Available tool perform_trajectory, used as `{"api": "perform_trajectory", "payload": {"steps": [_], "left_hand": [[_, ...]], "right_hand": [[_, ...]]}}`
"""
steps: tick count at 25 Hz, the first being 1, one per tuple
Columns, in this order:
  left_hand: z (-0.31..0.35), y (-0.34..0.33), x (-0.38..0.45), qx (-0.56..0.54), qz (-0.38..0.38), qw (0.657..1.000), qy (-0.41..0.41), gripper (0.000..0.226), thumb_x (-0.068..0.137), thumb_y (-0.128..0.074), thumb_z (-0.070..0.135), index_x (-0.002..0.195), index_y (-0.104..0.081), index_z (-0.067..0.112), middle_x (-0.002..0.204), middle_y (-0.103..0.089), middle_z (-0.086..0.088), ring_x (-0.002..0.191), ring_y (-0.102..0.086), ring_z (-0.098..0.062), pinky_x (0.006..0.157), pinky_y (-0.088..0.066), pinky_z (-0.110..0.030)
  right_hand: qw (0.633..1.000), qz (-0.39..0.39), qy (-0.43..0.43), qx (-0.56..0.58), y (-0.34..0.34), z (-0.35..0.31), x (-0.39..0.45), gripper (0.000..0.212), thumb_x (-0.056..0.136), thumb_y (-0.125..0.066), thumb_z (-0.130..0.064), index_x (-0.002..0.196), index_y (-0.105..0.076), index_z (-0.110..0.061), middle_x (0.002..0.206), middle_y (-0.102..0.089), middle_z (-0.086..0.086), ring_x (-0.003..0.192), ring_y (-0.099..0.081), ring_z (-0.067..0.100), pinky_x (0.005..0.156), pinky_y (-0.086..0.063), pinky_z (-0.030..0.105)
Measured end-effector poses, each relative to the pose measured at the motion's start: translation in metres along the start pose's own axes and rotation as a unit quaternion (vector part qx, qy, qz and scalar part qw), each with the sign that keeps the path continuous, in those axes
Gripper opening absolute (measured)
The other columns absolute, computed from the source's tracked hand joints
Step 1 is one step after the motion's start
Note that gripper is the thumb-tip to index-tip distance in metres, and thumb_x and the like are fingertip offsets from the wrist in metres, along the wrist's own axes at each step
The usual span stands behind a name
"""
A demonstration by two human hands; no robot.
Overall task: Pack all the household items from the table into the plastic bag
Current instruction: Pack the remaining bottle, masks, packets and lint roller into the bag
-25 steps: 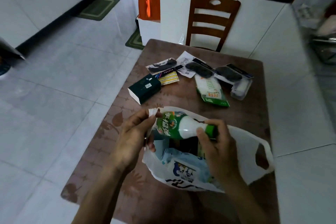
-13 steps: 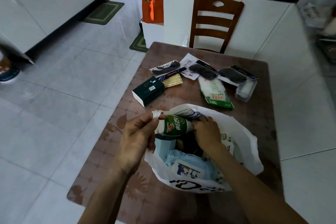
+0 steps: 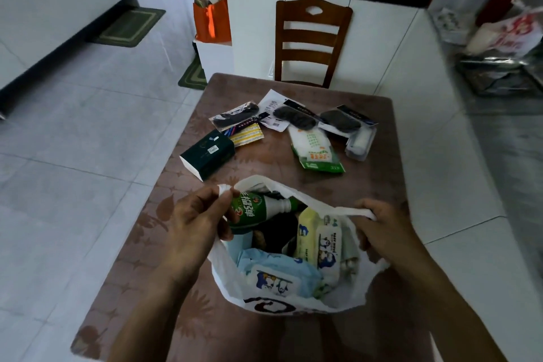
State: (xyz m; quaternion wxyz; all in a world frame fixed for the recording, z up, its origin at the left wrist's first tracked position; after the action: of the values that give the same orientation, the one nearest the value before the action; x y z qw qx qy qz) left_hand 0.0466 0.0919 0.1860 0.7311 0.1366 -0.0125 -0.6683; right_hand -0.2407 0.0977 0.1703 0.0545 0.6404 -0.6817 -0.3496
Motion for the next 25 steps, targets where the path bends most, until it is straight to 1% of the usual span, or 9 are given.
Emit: {"api": "perform_trajectory", "payload": {"steps": [5, 7, 9, 11, 15, 18, 21, 23, 25], "left_hand": [[0.000, 0.015, 0.012, 0.078, 0.061, 0.995, -0.028, 0.031, 0.094, -0.057, 0.034, 0.070, -0.071, 0.020, 0.055, -0.064, 0.001, 0.044, -0.056, -0.010, 0.049, -0.053, -0.033], [-0.005, 0.020, 0.014, 0.130, 0.035, 0.991, -0.026, 0.034, 0.095, -0.055, 0.040, 0.070, -0.071, 0.024, 0.058, -0.067, -0.002, 0.049, -0.062, -0.015, 0.057, -0.058, -0.042], [-0.011, 0.023, 0.016, 0.210, 0.011, 0.977, -0.018, 0.048, 0.093, -0.047, 0.057, 0.066, -0.071, 0.025, 0.057, -0.069, 0.003, 0.050, -0.065, -0.013, 0.058, -0.059, -0.042], [-0.016, 0.028, 0.023, 0.265, 0.074, 0.961, -0.026, 0.069, 0.087, -0.037, 0.072, 0.054, -0.068, 0.021, 0.050, -0.066, 0.007, 0.043, -0.063, -0.008, 0.048, -0.054, -0.030], [-0.034, 0.038, 0.078, 0.205, 0.243, 0.948, 0.002, 0.066, 0.091, -0.037, 0.065, 0.056, -0.059, 0.014, 0.056, -0.064, -0.005, 0.051, -0.059, -0.019, 0.048, -0.039, -0.022], [-0.071, 0.034, 0.158, 0.374, 0.135, 0.916, 0.043, 0.028, 0.089, -0.059, 0.037, 0.102, -0.062, 0.013, 0.102, -0.069, -0.011, 0.086, -0.064, -0.026, 0.064, -0.046, -0.029], [-0.123, 0.018, 0.233, 0.495, -0.046, 0.864, 0.084, 0.070, 0.078, -0.071, 0.024, 0.140, -0.039, 0.012, 0.139, -0.044, -0.019, 0.125, -0.045, -0.037, 0.099, -0.045, -0.050], [-0.148, 0.015, 0.266, 0.605, -0.094, 0.789, 0.046, 0.087, 0.074, -0.076, 0.033, 0.145, -0.029, 0.017, 0.147, -0.031, -0.019, 0.133, -0.032, -0.041, 0.106, -0.035, -0.057], [-0.168, 0.019, 0.295, 0.640, -0.117, 0.759, 0.015, 0.095, 0.069, -0.080, 0.042, 0.145, -0.025, 0.025, 0.148, -0.028, -0.019, 0.134, -0.030, -0.042, 0.106, -0.031, -0.061]], "right_hand": [[0.964, 0.101, 0.033, 0.242, 0.020, -0.042, 0.016, 0.019, 0.094, -0.049, -0.003, 0.089, -0.064, -0.015, 0.050, -0.048, -0.004, 0.037, -0.037, 0.002, 0.034, -0.029, 0.016], [0.990, 0.034, 0.032, 0.129, 0.022, -0.046, 0.020, 0.016, 0.095, -0.051, -0.006, 0.090, -0.063, -0.014, 0.054, -0.051, -0.003, 0.036, -0.040, -0.001, 0.034, -0.030, 0.014], [0.992, -0.026, 0.020, -0.122, 0.026, -0.052, 0.021, 0.010, 0.096, -0.055, -0.022, 0.095, -0.064, -0.019, 0.063, -0.056, -0.005, 0.044, -0.049, 0.000, 0.039, -0.033, 0.016], [0.942, 0.003, 0.018, -0.336, 0.032, -0.060, 0.018, 0.023, 0.095, -0.054, -0.045, 0.105, -0.062, -0.025, 0.076, -0.056, -0.011, 0.057, -0.047, 0.000, 0.045, -0.026, 0.018], [0.897, 0.126, 0.115, -0.409, 0.021, -0.076, 0.009, 0.054, 0.087, -0.054, -0.061, 0.131, -0.050, -0.030, 0.126, -0.060, 0.000, 0.104, -0.056, 0.021, 0.070, -0.031, 0.027], [0.901, 0.094, 0.192, -0.377, -0.012, -0.077, 0.018, 0.049, 0.084, -0.064, -0.051, 0.126, -0.057, -0.026, 0.124, -0.059, 0.002, 0.108, -0.053, 0.025, 0.080, -0.038, 0.034], [0.923, 0.059, 0.203, -0.322, -0.051, -0.069, 0.027, 0.039, 0.082, -0.072, -0.033, 0.117, -0.064, -0.018, 0.119, -0.062, 0.003, 0.107, -0.056, 0.028, 0.089, -0.046, 0.041], [0.931, 0.048, 0.195, -0.306, -0.072, -0.058, 0.033, 0.039, 0.079, -0.077, -0.022, 0.116, -0.068, -0.014, 0.122, -0.063, 0.007, 0.110, -0.058, 0.033, 0.093, -0.047, 0.047], [0.941, 0.054, 0.179, -0.283, -0.082, -0.044, 0.034, 0.040, 0.080, -0.078, -0.017, 0.118, -0.068, -0.013, 0.128, -0.061, 0.007, 0.115, -0.056, 0.032, 0.097, -0.043, 0.042]]}}
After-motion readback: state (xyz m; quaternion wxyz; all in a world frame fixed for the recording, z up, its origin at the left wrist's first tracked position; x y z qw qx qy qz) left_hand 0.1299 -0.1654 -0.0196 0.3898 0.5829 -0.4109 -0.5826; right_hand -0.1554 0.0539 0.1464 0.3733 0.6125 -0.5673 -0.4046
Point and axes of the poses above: each hand's wrist, its own x-axis towards the middle knuckle, its own y-axis out of the back of the hand, z = x × y, the point moved 2 cm from there along x, towards the middle knuckle
